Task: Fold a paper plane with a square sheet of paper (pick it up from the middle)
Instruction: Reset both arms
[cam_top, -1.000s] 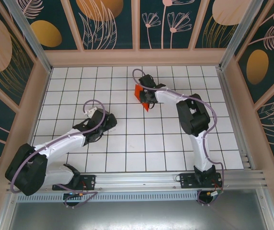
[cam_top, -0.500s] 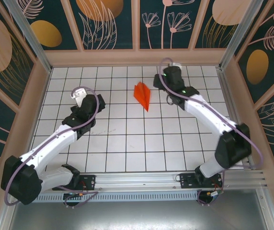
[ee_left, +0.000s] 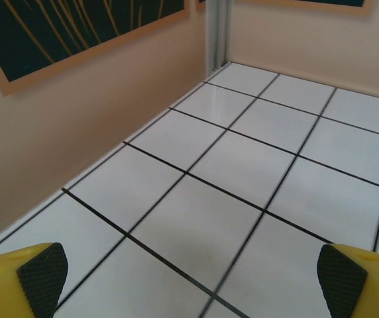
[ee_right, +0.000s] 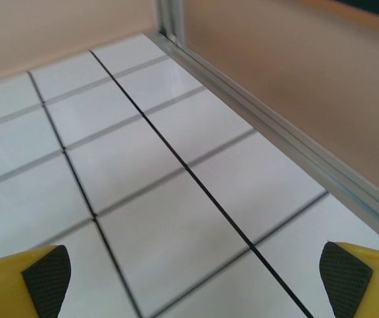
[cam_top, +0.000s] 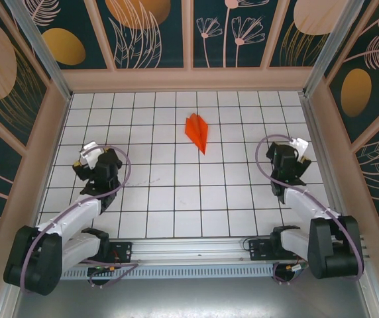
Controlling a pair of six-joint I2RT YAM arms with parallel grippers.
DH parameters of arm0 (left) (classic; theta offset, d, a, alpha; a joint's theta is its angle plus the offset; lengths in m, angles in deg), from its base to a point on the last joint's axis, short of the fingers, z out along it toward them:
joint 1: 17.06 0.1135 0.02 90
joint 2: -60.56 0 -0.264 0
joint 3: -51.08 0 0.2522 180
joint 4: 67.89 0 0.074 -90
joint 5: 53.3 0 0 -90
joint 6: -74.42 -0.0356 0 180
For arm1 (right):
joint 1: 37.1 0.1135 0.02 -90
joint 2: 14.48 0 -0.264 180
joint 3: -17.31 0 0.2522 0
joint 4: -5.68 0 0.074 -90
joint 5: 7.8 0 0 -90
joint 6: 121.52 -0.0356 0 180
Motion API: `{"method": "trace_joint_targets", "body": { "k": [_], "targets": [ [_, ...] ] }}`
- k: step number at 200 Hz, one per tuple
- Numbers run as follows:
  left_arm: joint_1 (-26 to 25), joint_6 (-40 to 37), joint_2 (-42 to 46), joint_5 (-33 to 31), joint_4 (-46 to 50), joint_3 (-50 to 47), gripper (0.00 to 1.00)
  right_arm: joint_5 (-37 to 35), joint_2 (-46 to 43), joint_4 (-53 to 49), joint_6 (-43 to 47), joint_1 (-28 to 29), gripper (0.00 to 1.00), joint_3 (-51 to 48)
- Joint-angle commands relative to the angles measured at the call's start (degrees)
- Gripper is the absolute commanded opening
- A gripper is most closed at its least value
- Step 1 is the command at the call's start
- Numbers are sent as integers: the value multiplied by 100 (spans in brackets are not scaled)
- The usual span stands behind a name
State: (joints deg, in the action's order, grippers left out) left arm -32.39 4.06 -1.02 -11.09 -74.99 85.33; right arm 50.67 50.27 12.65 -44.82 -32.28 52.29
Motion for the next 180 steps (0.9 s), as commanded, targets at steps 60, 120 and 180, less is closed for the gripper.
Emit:
{"method": "trace_joint_targets", "body": {
  "k": [60, 120, 180],
  "targets": [
    [1112, -1197, -817, 2220, -3048, -698, 99, 1379, 913, 3577, 1100, -252, 99, -831],
    [1416, -1378, -1430, 3414, -5214, -1264, 99, 2591, 1376, 4570, 1382, -419, 99, -993],
    [1426, -1366, -2470, 3522, -5933, -1116, 99, 3042, 2366, 5329, 1367, -517, 99, -906]
  ]
}}
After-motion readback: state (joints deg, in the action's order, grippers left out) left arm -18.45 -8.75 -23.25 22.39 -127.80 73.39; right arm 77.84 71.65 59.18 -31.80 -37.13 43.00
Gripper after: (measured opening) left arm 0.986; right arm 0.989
